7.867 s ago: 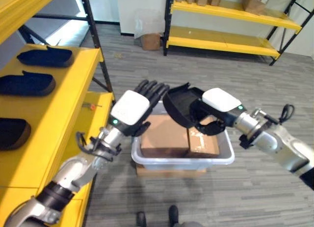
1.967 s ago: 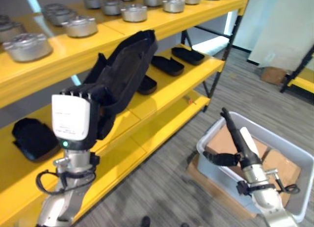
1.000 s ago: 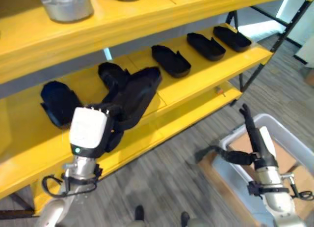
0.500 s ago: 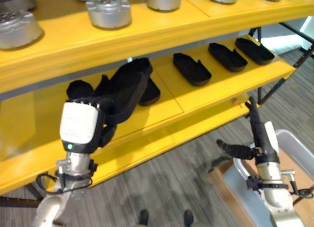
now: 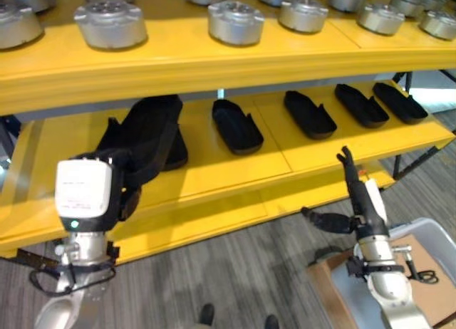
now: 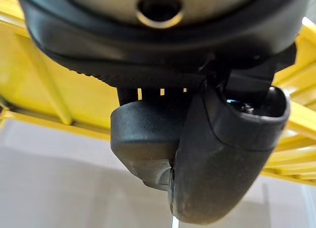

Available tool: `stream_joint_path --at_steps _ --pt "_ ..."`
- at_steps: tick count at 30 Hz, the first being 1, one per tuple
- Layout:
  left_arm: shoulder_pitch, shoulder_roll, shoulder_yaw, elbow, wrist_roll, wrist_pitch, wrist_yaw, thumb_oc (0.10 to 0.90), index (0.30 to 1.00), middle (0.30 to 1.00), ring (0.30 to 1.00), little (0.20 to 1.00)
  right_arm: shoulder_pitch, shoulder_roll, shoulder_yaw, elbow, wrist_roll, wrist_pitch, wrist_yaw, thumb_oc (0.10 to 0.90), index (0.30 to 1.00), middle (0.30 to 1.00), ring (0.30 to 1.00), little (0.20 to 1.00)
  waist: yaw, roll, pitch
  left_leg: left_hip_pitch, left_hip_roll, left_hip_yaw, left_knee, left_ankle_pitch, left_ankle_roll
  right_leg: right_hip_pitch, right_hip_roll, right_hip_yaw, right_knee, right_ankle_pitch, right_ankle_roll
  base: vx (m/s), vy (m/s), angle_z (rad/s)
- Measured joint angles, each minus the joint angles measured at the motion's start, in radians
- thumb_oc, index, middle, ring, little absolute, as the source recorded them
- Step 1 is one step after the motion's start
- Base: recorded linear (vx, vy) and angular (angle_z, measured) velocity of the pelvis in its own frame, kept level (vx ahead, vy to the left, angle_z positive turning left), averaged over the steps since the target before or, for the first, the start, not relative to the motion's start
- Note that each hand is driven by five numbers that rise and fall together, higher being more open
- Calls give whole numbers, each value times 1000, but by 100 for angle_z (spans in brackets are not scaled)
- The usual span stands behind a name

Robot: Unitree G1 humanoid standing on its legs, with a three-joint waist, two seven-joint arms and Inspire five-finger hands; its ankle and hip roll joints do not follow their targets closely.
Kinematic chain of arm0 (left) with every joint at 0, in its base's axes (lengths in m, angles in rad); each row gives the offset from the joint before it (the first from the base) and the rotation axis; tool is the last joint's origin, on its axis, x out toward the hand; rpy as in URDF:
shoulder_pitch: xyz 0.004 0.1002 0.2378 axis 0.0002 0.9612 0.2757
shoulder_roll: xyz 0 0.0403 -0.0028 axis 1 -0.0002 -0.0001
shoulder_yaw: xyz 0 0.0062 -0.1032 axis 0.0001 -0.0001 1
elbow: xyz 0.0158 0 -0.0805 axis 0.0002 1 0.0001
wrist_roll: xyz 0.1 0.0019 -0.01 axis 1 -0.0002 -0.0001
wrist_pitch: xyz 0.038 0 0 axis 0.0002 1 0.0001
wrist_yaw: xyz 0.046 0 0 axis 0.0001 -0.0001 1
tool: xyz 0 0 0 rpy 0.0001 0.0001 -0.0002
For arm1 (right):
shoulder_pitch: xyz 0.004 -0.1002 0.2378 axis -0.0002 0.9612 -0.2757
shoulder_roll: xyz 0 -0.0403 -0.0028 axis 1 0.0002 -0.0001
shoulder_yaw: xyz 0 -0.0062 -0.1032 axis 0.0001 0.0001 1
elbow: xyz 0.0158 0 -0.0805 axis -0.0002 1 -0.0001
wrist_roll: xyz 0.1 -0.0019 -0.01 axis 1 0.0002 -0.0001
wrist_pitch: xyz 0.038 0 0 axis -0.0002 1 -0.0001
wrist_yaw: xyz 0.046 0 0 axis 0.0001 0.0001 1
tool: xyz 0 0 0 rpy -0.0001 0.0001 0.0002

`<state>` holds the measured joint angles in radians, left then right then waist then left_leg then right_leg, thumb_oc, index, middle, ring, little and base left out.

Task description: Move parts from the plastic box to the shelf.

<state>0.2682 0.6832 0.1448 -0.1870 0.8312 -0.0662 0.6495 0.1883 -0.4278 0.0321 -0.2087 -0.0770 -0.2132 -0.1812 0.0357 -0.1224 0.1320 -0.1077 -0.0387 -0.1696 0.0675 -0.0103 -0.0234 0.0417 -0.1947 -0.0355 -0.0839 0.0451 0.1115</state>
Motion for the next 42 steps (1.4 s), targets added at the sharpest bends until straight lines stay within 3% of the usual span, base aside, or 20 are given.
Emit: stream_joint_path --at_steps 5,10,12,13,15,16,18,22,23,25,26,28,29,31,33,34,36,37,39,42 --pt "2 -3 16 63 0 21 0 400 300 300 300 300 -10 1 1 18 -1 4 0 900 1000 1000 1000 1000 -3 0 -5 -49 -45 15 91 -49 36 -17 -34 0 32 -1 -7 -23 208 1" --pt "5 -30 24 83 -1 46 4 400 300 300 300 300 -31 1 59 19 -3 17 -1 900 1000 1000 1000 1000 7 37 -7 -38 -68 46 92 -26 93 -135 -75 -30 252 9 -35 0 124 -11" --pt "-7 -75 31 105 0 46 23 400 300 300 300 300 -30 -2 74 17 -4 16 4 900 1000 1000 1000 1000 8 55 -1 -19 -51 35 47 9 94 -182 8 4 379 -108 -12 125 30 -5" --pt "-12 -100 35 117 -4 54 22 400 300 300 300 300 -21 4 79 20 -2 8 5 900 1000 1000 1000 1000 -3 84 3 -21 -20 8 24 20 76 -187 127 110 400 -163 -31 100 -22 31" --pt "-13 -101 39 122 -4 69 20 400 300 300 300 300 14 -6 81 19 -1 -3 7 900 1000 1000 1000 1000 -11 60 -4 2 -18 -14 -41 41 50 -194 258 140 367 -186 -73 74 -37 53" --pt "-20 -100 23 145 -5 89 12 400 300 300 300 300 38 -30 73 18 -1 -5 6 900 1000 1000 1000 1000 -32 46 -7 2 -64 -55 -47 52 58 -156 316 202 243 -166 -108 75 -95 64" --pt "-10 -106 8 143 -3 88 10 400 300 300 300 300 49 -58 67 21 0 -3 7 900 1000 1000 1000 1000 -35 43 -10 16 -93 -64 -68 57 55 -121 293 207 156 -56 -145 90 -75 58" --pt "40 -110 18 56 -5 70 9 400 300 300 300 300 48 -67 66 28 2 0 8 900 1000 1000 1000 1000 -28 66 -6 7 -93 -53 -59 48 65 -55 272 152 47 -12 -148 61 -24 35" --pt "39 -106 17 45 -5 63 10 400 300 300 300 300 46 -70 66 28 2 -1 8 900 1000 1000 1000 1000 -26 66 -6 -12 -99 -57 -22 42 46 -52 271 138 51 -22 -151 10 23 56" --pt "6 -105 -9 44 -32 56 9 400 300 300 300 300 37 -94 66 26 2 -1 7 900 1000 1000 1000 1000 -34 51 6 -82 -133 -33 108 38 -90 -48 228 93 49 -24 -163 -20 40 73" --pt "-10 -102 -15 43 -40 50 9 400 300 300 300 300 33 -101 64 25 2 -2 7 900 1000 1000 1000 1000 -41 37 22 -128 -137 30 201 1 -70 -43 204 83 48 -26 -169 9 43 64" --pt "-23 -84 -11 50 -42 36 10 400 300 300 300 300 28 -84 61 26 1 -2 7 900 1000 1000 1000 1000 -37 8 46 -176 -46 89 309 -67 -1 -34 188 70 51 -29 -173 66 115 27" --pt "-18 -77 -3 53 -46 34 12 400 300 300 300 300 33 -68 49 26 2 -2 7 900 1000 1000 1000 1000 -39 -7 55 -164 114 68 283 -77 -45 -19 185 67 50 -32 -174 87 122 20" --pt "-21 -77 2 57 -66 32 12 400 300 300 300 300 37 -48 7 27 3 -2 -2 900 1000 1000 1000 1000 -56 -5 58 -135 265 40 189 -50 -109 -9 184 55 54 -44 -157 89 125 21" --pt "-21 -84 -4 62 -80 32 12 400 300 300 300 300 37 -50 -23 33 5 -1 -21 900 1000 1000 1000 1000 -78 7 62 -78 326 35 55 -20 -137 1 172 52 58 -50 -146 130 305 11" --pt "-28 -82 -4 62 -80 31 12 400 300 300 300 300 37 -50 -42 37 14 -1 -41 900 1000 1000 1000 1000 -89 34 61 -37 350 59 -49 14 -143 4 170 50 64 -65 -107 107 268 5" --pt "-44 -87 -15 58 -80 24 13 400 300 300 300 300 38 -63 -65 38 22 -1 -57 900 1000 1000 1000 1000 -93 101 61 5 336 79 -97 67 -117 12 182 50 63 -72 -68 92 226 -10" --pt "-49 -81 -19 57 -80 23 14 400 300 300 300 300 39 -53 -62 43 20 -2 -59 900 1000 1000 1000 1000 -90 111 62 22 327 79 -108 95 -179 22 171 55 61 -75 -45 96 268 -10" --pt "-62 -80 -22 56 -80 23 14 400 300 300 300 300 60 -14 -33 46 20 -1 -56 900 1000 1000 1000 1000 -90 64 57 22 249 85 -100 84 -138 24 97 53 60 -57 -23 82 239 10" --pt "-59 -77 -27 56 -82 24 12 400 300 300 300 300 79 0 -5 45 20 -2 -44 900 1000 1000 1000 1000 -79 44 53 21 159 97 -76 65 -83 33 22 51 66 -24 -41 83 274 15"
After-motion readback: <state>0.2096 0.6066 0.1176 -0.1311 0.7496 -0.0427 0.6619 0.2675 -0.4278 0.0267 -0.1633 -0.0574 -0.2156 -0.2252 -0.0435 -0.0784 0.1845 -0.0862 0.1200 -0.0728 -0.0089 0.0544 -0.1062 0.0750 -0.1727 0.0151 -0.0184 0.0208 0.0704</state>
